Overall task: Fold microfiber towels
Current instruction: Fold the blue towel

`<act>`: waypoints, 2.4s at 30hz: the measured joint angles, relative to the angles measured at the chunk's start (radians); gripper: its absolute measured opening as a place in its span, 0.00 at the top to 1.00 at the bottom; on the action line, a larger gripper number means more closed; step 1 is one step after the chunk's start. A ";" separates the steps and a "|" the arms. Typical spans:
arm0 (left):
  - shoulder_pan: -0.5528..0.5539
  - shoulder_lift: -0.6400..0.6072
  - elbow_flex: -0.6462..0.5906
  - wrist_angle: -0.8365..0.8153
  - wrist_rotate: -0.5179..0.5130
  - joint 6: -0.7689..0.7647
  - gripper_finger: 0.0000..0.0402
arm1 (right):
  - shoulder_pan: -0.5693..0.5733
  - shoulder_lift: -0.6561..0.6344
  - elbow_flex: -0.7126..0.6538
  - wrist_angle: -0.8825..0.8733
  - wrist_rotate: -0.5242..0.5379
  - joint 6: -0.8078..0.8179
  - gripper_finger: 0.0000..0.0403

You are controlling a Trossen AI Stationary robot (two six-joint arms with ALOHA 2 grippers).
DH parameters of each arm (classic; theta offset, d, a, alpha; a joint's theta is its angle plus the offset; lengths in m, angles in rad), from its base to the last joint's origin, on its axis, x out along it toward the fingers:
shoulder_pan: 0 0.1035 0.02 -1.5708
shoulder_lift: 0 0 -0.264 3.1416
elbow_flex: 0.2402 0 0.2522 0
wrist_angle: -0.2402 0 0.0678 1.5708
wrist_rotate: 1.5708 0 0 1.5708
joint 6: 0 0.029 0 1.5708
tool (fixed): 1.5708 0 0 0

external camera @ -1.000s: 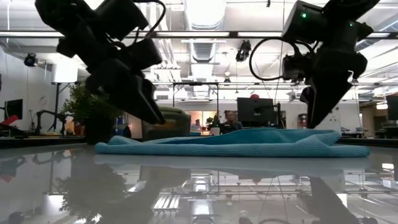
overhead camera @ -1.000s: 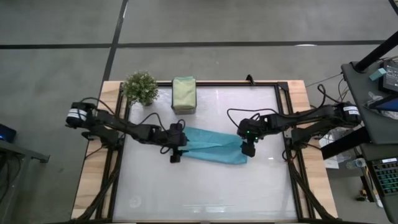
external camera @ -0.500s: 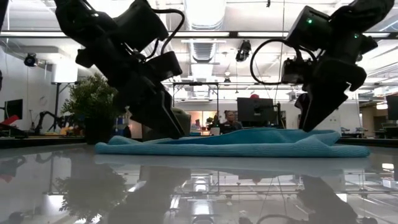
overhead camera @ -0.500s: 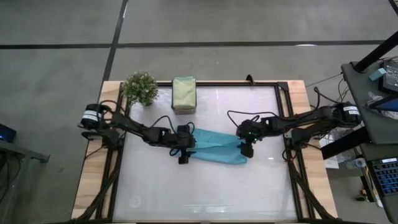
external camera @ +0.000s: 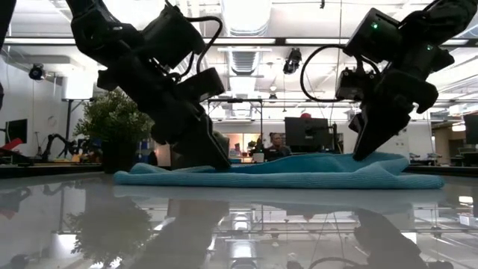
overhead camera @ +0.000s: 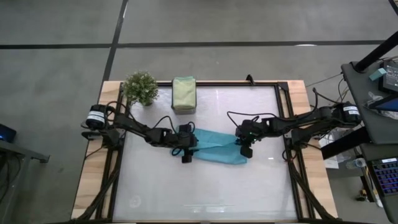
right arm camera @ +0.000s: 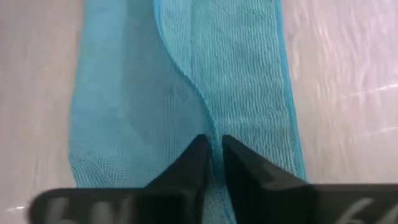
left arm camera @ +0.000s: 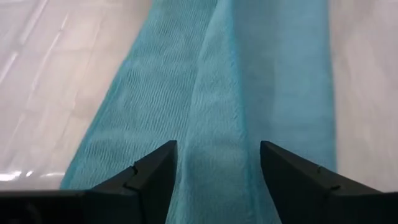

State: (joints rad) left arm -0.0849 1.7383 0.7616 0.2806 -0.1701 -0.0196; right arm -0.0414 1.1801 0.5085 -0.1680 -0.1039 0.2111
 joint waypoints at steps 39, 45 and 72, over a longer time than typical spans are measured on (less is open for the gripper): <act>0.002 -0.235 0.000 -0.610 -0.155 0.051 0.97 | 0.024 -0.105 0.049 -0.119 -0.001 -0.003 0.98; 0.002 -0.223 0.000 -0.604 -0.178 0.074 1.00 | 0.024 -0.105 0.049 -0.114 -0.001 -0.004 0.98; 0.109 -0.164 -0.002 -0.494 -0.334 0.140 1.00 | 0.022 -0.026 0.076 -0.188 0.179 0.024 0.98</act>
State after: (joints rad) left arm 0.0245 1.5741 0.7601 -0.2137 -0.5037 0.1201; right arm -0.0196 1.1542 0.5846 -0.3563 0.0747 0.2352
